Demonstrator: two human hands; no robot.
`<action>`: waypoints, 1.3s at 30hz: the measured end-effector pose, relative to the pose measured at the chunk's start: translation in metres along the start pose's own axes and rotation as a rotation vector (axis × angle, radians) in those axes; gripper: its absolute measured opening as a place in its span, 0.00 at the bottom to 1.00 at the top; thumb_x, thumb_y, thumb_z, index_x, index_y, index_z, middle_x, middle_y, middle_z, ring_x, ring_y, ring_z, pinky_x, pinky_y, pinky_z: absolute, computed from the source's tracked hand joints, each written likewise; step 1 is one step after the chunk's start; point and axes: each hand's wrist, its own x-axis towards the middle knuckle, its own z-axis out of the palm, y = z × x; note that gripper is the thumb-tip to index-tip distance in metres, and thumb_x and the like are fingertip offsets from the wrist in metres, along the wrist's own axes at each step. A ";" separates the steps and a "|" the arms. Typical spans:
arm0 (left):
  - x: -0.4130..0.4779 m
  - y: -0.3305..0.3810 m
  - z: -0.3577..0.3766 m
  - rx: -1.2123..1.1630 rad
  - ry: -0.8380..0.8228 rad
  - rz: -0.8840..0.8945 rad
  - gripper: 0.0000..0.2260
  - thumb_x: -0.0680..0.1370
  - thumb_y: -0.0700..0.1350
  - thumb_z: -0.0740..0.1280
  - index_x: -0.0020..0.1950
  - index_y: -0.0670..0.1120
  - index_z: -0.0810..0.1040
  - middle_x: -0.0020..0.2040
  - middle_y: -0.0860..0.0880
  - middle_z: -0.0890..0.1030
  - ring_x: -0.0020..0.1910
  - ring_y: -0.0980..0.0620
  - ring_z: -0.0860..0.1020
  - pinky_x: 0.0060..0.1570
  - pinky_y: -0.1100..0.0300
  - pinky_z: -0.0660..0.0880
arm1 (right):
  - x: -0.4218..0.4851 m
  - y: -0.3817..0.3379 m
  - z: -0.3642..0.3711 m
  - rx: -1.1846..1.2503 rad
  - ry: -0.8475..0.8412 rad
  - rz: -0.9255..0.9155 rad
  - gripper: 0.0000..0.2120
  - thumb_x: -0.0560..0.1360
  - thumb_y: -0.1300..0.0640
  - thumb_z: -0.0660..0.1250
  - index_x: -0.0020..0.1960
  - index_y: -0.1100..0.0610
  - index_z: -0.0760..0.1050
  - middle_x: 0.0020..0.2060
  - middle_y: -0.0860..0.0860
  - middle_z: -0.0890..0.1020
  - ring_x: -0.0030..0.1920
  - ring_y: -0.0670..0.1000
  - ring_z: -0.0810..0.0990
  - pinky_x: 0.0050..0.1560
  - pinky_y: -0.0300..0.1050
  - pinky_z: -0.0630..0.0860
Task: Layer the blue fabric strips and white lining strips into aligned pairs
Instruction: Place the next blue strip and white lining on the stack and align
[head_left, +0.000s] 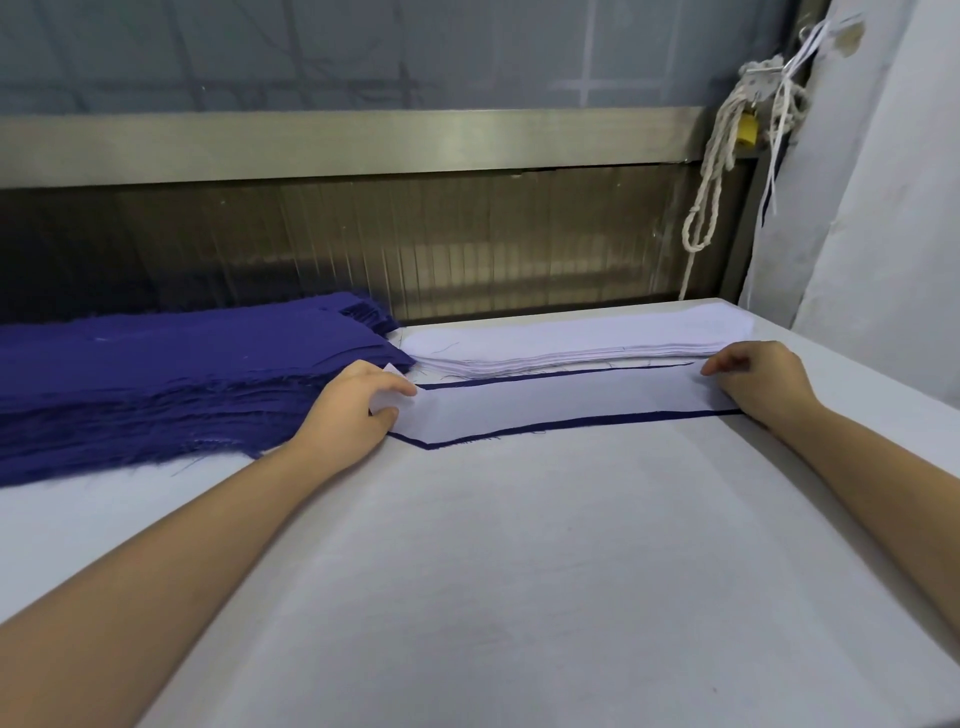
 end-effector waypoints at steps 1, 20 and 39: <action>0.000 0.000 0.000 0.010 -0.003 -0.009 0.16 0.74 0.33 0.67 0.59 0.45 0.80 0.54 0.49 0.74 0.58 0.49 0.72 0.50 0.68 0.64 | 0.000 0.000 0.000 -0.005 -0.004 0.003 0.15 0.73 0.73 0.57 0.45 0.62 0.82 0.49 0.60 0.82 0.53 0.59 0.77 0.51 0.41 0.68; -0.004 0.006 -0.001 0.119 0.037 0.025 0.17 0.73 0.33 0.66 0.61 0.43 0.78 0.63 0.49 0.69 0.60 0.49 0.67 0.56 0.63 0.65 | 0.001 -0.002 0.003 -0.187 -0.102 0.090 0.13 0.77 0.61 0.57 0.50 0.51 0.80 0.53 0.56 0.80 0.61 0.62 0.64 0.56 0.49 0.64; -0.005 0.003 -0.002 0.252 0.074 0.048 0.12 0.74 0.38 0.65 0.55 0.50 0.81 0.54 0.57 0.79 0.52 0.52 0.61 0.46 0.60 0.55 | -0.003 -0.005 0.005 -0.284 -0.046 0.096 0.13 0.78 0.57 0.57 0.50 0.51 0.81 0.43 0.54 0.76 0.62 0.59 0.62 0.57 0.49 0.58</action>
